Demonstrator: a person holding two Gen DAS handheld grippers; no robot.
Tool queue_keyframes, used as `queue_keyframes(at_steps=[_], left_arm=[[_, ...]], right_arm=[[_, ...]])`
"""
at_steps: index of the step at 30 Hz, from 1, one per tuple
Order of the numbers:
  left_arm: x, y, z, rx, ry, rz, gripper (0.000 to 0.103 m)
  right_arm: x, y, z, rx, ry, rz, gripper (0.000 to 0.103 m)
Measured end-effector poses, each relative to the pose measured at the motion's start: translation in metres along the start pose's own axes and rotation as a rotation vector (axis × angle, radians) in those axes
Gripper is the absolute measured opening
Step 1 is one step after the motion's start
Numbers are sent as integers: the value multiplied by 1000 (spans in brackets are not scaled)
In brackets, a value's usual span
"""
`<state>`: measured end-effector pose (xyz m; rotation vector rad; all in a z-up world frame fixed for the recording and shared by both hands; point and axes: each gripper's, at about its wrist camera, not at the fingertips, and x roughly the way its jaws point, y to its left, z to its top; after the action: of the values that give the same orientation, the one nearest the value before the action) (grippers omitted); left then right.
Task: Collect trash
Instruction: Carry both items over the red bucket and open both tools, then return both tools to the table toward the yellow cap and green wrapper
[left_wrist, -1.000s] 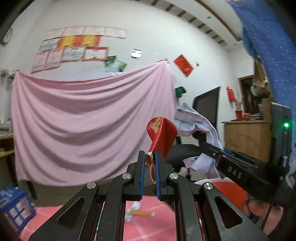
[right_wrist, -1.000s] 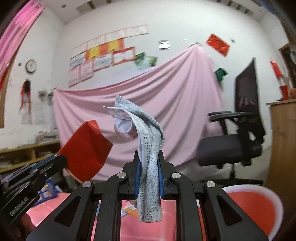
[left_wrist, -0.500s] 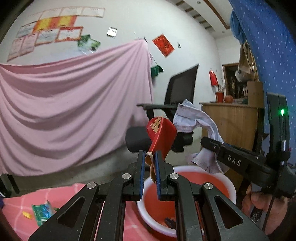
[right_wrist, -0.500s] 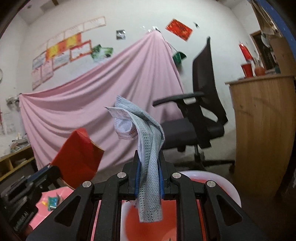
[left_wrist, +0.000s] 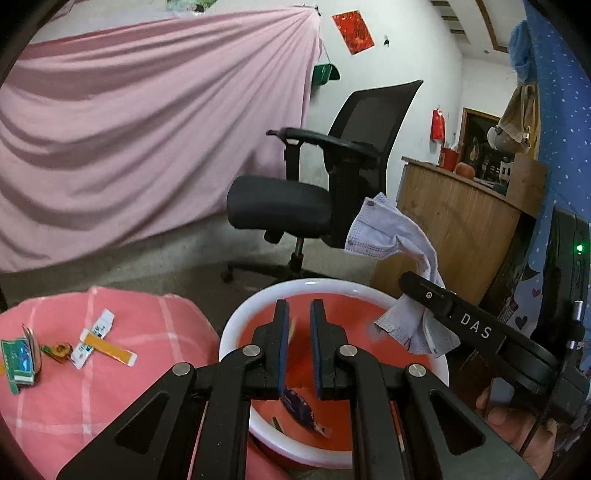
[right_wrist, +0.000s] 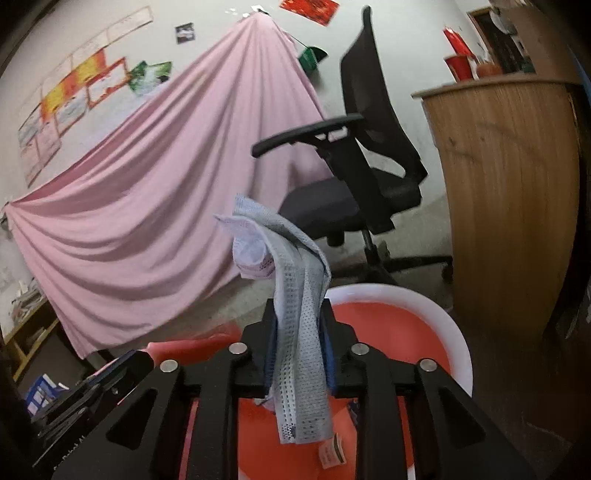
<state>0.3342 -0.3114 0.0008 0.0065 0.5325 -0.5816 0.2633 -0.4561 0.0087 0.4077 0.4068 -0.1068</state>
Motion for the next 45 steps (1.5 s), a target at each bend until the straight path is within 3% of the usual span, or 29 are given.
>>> queue_keyframes(at_steps=[4, 7, 9, 13, 14, 15, 16, 18, 20, 22, 23, 29, 36, 45], left_arm=[[-2, 7, -7, -4, 36, 28, 11], [-5, 13, -10, -36, 40, 28, 24], [-13, 20, -10, -60, 18, 31, 36], [-28, 35, -11, -95, -24, 73, 50], [-33, 40, -10, -107, -39, 93, 56], [-37, 45, -10, -117, -54, 112, 61], [-43, 49, -9, -124, -71, 134, 64], [-56, 60, -8, -139, -107, 166, 91], [-68, 70, -8, -153, -129, 153, 100], [-80, 81, -7, -153, -144, 159, 100], [-84, 86, -5, -146, -149, 172, 100], [-129, 112, -12, -100, -240, 291, 101], [-181, 147, -27, -99, -317, 390, 101], [-215, 192, -59, -51, -375, 560, 101]], right_arm=[[2, -1, -1, 10, 20, -8, 30], [2, 2, -1, 3, 24, -8, 35], [1, 4, -1, 1, 18, -5, 48], [0, 9, 2, -1, 5, 6, 56], [-1, 10, 2, 11, -5, 17, 62], [-2, 11, 3, 22, -14, 25, 75], [-5, 12, 3, 36, -31, 35, 79], [-9, 18, 5, 40, -62, 55, 82], [-11, 25, 6, 37, -90, 65, 87], [-15, 35, 6, 36, -133, 80, 102], [-18, 39, 7, 36, -156, 92, 103], [-37, 80, 5, -36, -289, 192, 103], [-49, 145, -13, -250, -411, 236, 103], [-34, 199, -36, -385, -383, 308, 103]])
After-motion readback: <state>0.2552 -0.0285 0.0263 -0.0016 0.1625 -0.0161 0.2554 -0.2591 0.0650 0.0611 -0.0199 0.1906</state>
